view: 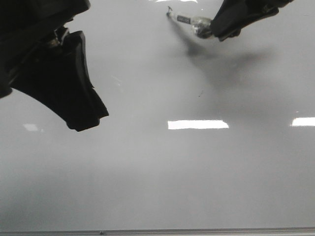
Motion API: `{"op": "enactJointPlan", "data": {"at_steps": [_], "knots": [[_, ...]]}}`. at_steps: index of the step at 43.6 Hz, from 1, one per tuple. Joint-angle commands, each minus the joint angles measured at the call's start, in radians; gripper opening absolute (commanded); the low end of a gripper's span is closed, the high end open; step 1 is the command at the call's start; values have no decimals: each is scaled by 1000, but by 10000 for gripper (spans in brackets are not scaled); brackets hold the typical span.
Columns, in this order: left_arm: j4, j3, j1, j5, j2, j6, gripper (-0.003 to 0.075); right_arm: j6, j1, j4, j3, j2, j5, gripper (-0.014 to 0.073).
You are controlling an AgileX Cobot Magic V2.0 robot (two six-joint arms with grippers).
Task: Write number 5 on whiteboard
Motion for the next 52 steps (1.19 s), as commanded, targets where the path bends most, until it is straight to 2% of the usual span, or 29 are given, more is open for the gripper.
{"op": "enactJointPlan", "data": {"at_steps": [1,6,16,27,38,46,52], "knots": [[-19,-24,-6,-30,-37,-10,-20,-2,40,15,19,-21,-61,-62],[-19,-24,-6,-30,-37,-10,-20,-2,71,15,53,-18,-88,-62],[-21,-24,-6,-30,-37,-10,-20,18,68,15,54,-18,-100,-62],[-21,-24,-6,-30,-37,-10,-20,58,-6,14,86,-45,-94,-62],[-21,-24,-6,-36,-37,-10,-20,59,-56,14,230,-100,-94,-62],[-29,-24,-6,-36,-37,-10,-20,66,-6,21,312,-99,-122,-62],[-32,-24,-6,-38,-37,-10,-20,66,62,49,301,-59,-174,-62]]}}
